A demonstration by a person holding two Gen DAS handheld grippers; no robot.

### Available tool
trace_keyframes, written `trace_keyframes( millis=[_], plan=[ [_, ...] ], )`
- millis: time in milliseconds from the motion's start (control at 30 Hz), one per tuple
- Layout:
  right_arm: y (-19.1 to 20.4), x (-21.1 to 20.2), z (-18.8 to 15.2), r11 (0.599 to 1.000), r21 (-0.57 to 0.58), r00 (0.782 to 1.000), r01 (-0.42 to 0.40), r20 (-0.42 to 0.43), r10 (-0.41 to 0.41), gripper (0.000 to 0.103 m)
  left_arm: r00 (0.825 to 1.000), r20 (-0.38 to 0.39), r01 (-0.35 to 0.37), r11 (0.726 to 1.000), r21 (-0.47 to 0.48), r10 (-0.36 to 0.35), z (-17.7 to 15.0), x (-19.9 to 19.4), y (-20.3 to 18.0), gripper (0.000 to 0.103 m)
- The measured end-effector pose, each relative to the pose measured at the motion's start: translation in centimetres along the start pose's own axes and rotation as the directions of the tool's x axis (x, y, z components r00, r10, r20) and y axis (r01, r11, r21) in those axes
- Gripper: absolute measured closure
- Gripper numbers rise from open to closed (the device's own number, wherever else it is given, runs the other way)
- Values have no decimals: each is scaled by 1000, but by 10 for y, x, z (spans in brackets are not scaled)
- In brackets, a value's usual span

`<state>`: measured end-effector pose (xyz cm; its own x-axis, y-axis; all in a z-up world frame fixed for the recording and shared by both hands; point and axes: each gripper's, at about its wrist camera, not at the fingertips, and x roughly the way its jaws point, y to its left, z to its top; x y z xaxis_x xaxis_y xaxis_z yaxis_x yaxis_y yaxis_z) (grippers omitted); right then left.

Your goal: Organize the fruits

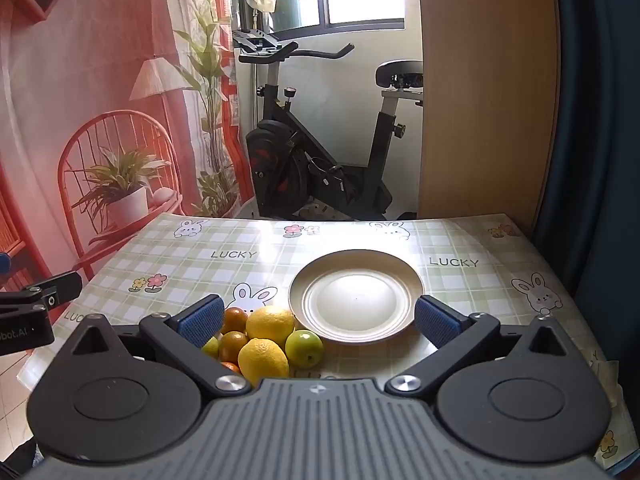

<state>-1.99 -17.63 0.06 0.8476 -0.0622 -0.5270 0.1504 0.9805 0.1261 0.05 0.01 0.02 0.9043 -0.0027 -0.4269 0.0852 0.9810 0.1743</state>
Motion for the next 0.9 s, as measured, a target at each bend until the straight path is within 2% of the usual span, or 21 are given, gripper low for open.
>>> trace_keyframes(
  millis=[567, 900],
  plan=[
    [0, -7, -1, 1000, 15, 999, 1, 41, -2, 0, 999, 46, -3, 1000, -26, 4, -3, -13, 1, 0],
    [0, -8, 0, 1000, 15, 999, 0, 46, -1, 0, 999, 40, 1, 999, -33, 0, -2, -9, 6, 0]
  ],
)
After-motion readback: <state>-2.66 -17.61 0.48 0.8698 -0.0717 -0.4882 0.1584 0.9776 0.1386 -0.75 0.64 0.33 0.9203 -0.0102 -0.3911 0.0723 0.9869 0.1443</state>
